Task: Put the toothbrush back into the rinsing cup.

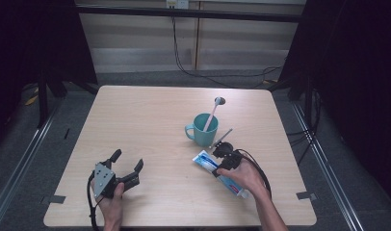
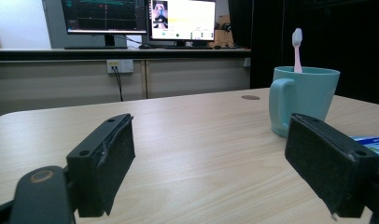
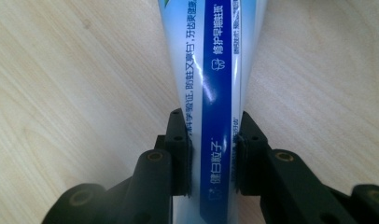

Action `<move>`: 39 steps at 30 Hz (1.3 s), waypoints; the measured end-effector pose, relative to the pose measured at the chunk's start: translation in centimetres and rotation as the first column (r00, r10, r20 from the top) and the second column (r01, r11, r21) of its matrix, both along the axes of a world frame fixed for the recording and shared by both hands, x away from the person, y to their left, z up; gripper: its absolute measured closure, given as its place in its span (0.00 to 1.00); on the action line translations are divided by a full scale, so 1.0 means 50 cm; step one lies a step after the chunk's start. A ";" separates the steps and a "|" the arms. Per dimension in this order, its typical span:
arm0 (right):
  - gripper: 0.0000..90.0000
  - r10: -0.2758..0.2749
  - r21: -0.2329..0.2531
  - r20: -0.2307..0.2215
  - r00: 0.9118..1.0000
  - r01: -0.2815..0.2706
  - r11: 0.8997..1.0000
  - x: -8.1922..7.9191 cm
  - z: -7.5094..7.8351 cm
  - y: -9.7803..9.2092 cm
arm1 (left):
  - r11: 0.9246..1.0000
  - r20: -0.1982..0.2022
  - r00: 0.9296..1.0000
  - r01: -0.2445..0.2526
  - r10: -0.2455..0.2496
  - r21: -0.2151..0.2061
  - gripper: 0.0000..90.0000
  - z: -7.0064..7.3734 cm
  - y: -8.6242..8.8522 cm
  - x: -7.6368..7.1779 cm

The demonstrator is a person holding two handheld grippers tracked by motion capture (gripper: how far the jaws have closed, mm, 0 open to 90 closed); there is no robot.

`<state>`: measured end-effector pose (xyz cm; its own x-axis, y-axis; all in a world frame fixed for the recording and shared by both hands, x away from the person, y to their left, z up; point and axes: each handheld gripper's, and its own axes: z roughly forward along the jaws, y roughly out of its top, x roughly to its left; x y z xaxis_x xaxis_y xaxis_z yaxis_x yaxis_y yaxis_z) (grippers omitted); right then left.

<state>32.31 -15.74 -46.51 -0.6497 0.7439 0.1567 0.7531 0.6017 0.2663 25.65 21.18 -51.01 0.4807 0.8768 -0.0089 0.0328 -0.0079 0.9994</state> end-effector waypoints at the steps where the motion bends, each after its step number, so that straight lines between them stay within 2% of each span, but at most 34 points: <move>1: 0.80 -0.002 0.006 -0.012 1.000 0.003 1.000 0.000 0.001 -0.001 | 1.000 0.000 1.000 0.000 0.000 -0.001 0.18 0.000 0.000 0.000; 8: 0.81 0.008 0.034 -0.032 0.999 -0.007 0.999 -0.001 0.002 -0.005 | 1.000 -0.001 1.000 0.002 -0.002 -0.002 0.18 0.000 0.000 0.000; 15: 0.81 0.013 0.034 -0.023 1.000 -0.013 0.999 -0.003 0.003 -0.006 | 1.000 0.001 1.000 0.004 -0.004 -0.002 0.18 0.000 0.000 0.000; 18: 0.81 0.004 0.051 -0.017 1.000 -0.003 0.999 -0.003 0.008 -0.008 | 1.000 0.001 1.000 0.002 -0.002 -0.004 0.18 0.000 0.001 0.000; 24: 0.81 0.000 0.115 0.004 1.000 -0.001 0.993 -0.004 0.022 -0.013 | 1.000 0.000 1.000 0.001 -0.001 -0.005 0.18 0.000 0.001 0.001; 27: 0.81 0.000 0.126 -0.002 1.000 0.000 0.992 -0.004 0.028 -0.013 | 1.000 0.000 1.000 0.001 -0.001 -0.004 0.18 0.000 0.001 0.001; 36: 0.81 0.000 0.218 0.022 1.000 -0.005 0.976 -0.009 0.046 -0.021 | 1.000 0.001 1.000 0.001 -0.001 -0.002 0.18 0.000 0.001 0.001; 39: 0.81 -0.007 0.237 0.051 0.999 -0.005 0.971 -0.015 0.054 -0.024 | 1.000 0.000 1.000 0.001 -0.001 -0.003 0.18 0.000 0.001 0.001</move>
<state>31.58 -16.92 -43.82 -0.6607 0.6901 0.2954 0.7353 0.5159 0.4395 25.69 21.25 -51.00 0.4817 0.8763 -0.0115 0.0329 -0.0050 0.9994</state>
